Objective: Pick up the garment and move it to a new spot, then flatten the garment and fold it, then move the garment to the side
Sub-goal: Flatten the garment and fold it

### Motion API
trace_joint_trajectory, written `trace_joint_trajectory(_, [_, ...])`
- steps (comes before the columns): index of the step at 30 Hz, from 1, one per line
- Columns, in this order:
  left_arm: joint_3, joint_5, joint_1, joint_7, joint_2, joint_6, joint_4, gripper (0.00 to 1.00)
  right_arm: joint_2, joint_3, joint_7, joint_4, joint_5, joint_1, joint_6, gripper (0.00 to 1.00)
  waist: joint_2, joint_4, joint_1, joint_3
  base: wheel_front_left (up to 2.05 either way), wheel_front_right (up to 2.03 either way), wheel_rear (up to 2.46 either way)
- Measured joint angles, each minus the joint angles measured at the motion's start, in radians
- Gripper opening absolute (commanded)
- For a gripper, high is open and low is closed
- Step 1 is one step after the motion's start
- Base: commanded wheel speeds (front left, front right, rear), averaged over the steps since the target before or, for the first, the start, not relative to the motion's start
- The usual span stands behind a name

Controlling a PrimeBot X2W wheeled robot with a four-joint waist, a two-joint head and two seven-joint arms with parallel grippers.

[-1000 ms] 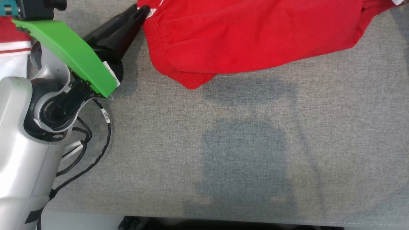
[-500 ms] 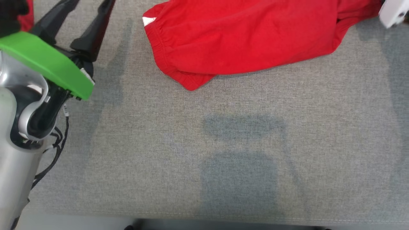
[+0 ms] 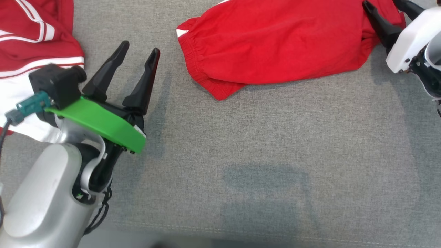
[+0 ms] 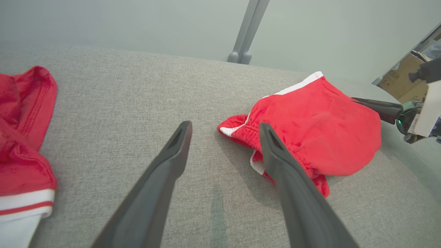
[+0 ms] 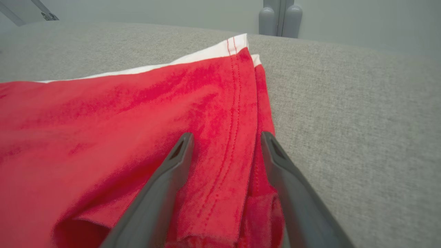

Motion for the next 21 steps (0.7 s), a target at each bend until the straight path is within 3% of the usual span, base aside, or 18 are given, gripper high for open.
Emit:
trace_joint_trajectory(10, [-0.015,0.058,0.102,-0.128,-0.024,0.019,0.045,1.00,-0.032,-0.002,0.008,0.044,0.016,0.057,0.000,1.00,0.0000,0.016,0.0000,-0.056,0.00,0.00,0.00])
trace_joint_trajectory(21, [-0.035,0.085,0.147,-0.178,-0.037,0.030,0.056,1.00,-0.049,-0.038,0.081,0.082,0.098,0.101,-0.001,1.00,0.0000,0.063,0.0000,-0.079,0.00,0.00,0.00])
